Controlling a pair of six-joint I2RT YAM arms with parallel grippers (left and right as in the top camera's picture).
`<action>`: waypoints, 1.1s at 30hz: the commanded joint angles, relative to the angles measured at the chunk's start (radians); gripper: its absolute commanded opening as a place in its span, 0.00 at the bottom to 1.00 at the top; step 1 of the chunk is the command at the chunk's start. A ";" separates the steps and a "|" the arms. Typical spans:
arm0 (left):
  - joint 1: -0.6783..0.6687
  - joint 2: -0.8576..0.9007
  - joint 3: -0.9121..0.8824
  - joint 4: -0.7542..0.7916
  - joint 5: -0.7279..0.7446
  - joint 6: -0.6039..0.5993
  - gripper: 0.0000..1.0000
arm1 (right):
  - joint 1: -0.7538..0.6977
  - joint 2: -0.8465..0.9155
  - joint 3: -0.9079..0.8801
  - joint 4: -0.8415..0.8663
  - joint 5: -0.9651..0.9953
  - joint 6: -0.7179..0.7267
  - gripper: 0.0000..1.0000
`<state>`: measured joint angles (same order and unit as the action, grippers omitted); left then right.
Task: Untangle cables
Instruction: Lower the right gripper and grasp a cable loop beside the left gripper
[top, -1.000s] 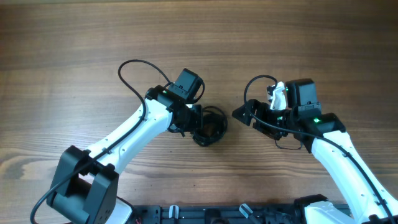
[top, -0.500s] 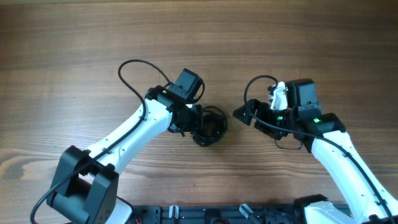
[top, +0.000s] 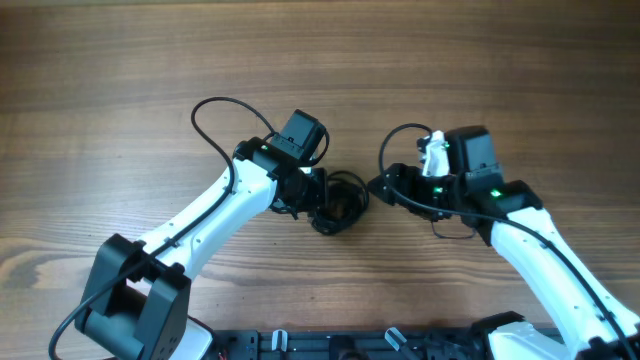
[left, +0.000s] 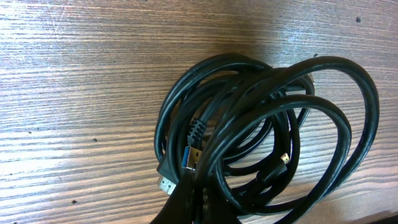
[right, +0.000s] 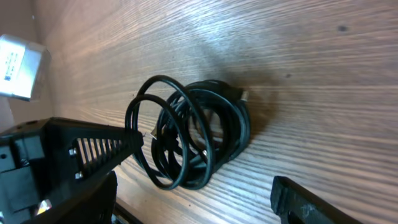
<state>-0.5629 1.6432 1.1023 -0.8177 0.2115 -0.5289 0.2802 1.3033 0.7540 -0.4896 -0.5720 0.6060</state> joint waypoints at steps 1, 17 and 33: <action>-0.003 -0.024 0.010 0.003 0.025 -0.010 0.04 | 0.039 0.072 -0.010 0.034 0.023 0.025 0.82; -0.003 -0.024 0.010 0.006 0.024 -0.010 0.06 | 0.102 0.217 -0.010 0.174 -0.045 0.023 0.39; -0.003 -0.024 0.010 0.015 0.024 -0.010 0.07 | 0.102 0.217 -0.010 0.175 -0.046 0.023 0.14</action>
<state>-0.5629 1.6436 1.1023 -0.8066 0.2150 -0.5293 0.3771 1.5112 0.7486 -0.3187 -0.6025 0.6315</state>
